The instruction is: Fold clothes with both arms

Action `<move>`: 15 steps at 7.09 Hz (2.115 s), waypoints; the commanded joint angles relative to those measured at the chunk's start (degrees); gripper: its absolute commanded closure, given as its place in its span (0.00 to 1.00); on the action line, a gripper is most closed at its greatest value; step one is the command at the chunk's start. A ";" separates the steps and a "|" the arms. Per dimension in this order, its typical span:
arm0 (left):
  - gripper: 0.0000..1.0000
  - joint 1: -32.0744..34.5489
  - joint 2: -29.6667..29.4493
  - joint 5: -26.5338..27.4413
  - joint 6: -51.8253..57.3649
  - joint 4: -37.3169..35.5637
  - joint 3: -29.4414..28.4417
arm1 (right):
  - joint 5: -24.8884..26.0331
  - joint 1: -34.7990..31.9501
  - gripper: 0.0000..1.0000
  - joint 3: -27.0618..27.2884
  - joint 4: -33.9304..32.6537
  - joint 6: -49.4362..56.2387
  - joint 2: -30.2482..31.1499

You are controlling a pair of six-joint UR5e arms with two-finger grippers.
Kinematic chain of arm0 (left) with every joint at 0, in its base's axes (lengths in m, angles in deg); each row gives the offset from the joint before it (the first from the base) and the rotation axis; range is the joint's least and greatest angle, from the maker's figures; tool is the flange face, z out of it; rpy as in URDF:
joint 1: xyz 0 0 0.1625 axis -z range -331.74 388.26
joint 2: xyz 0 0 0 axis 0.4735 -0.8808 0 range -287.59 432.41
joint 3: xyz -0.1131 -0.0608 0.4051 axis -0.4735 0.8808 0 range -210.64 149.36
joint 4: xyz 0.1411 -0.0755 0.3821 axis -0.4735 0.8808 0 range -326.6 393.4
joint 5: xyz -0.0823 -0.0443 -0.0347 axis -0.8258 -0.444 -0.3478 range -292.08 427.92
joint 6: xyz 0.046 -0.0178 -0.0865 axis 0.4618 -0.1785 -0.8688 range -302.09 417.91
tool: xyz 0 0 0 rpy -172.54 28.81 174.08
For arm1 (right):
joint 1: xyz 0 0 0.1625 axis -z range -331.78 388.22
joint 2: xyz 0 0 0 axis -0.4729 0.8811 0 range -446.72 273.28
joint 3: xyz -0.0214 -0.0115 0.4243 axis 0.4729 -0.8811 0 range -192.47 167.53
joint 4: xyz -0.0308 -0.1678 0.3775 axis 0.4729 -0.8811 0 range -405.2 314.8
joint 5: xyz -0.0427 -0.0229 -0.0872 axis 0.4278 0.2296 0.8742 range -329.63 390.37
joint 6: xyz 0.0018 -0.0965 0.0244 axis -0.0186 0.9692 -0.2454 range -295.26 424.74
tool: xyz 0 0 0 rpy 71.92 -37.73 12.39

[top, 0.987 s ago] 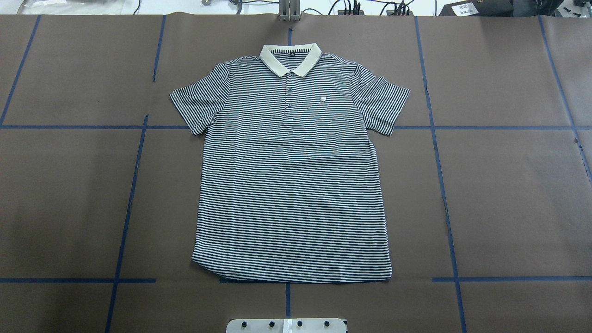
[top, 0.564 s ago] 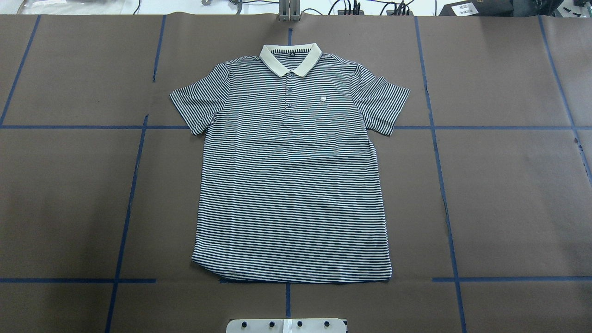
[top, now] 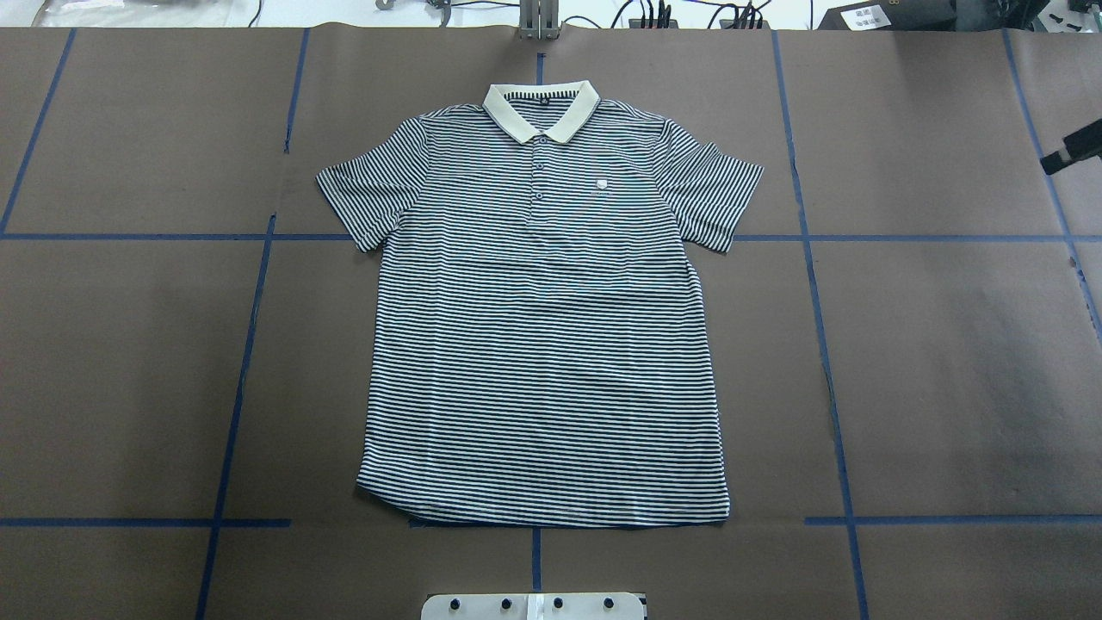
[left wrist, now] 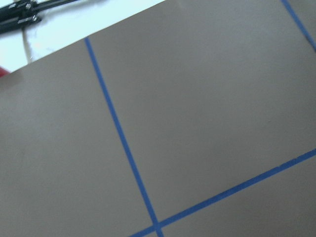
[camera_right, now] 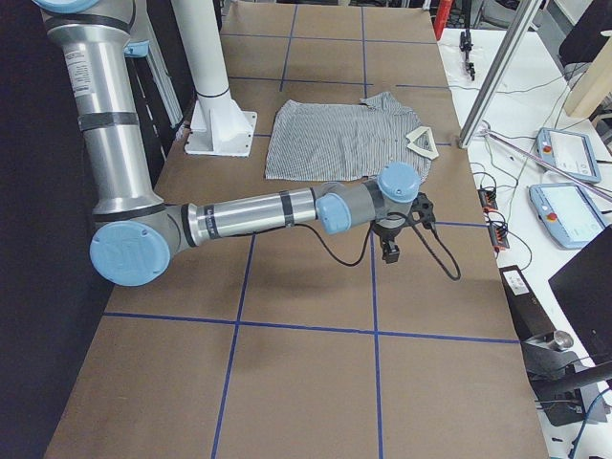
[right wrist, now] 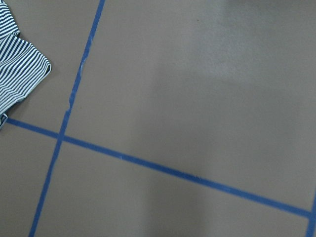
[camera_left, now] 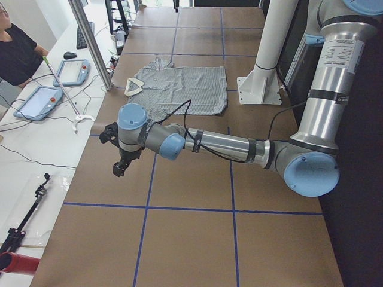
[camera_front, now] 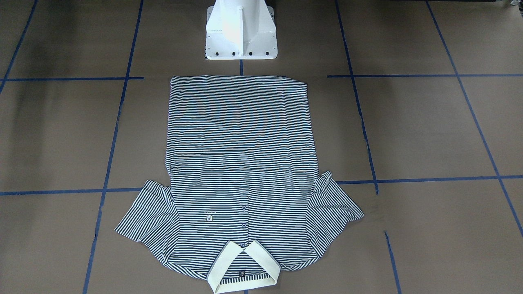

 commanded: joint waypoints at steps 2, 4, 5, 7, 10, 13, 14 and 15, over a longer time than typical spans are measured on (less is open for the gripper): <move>0.00 -8.93 -8.30 0.46 -23.52 9.38 -5.32 | 5.29 9.83 0.00 -16.61 10.34 -18.44 -17.87; 0.00 -12.23 -10.26 3.53 -31.97 9.65 -5.08 | 20.73 20.72 0.00 -20.93 23.93 -37.57 -20.64; 0.00 -12.50 -10.79 3.80 -35.56 11.74 -5.33 | 24.89 24.34 0.00 -25.22 27.30 -43.34 -24.48; 0.00 -15.03 -11.49 6.08 -44.08 16.23 -5.86 | 26.50 25.25 0.00 -29.29 27.51 -44.81 -27.15; 0.00 -15.22 -11.76 6.00 -44.83 16.33 -5.42 | 28.36 25.61 0.00 -30.53 27.42 -42.62 -26.63; 0.00 -15.05 -12.55 5.83 -45.09 16.33 -5.07 | 23.19 24.90 0.01 -30.36 24.72 -40.42 -26.19; 0.00 -15.05 -12.64 5.57 -45.09 16.33 -4.81 | 22.91 24.81 0.00 -29.92 20.87 -38.41 -26.28; 0.00 -15.05 -12.64 5.48 -45.00 16.42 -4.81 | 23.00 24.90 0.01 -29.57 19.70 -38.13 -26.28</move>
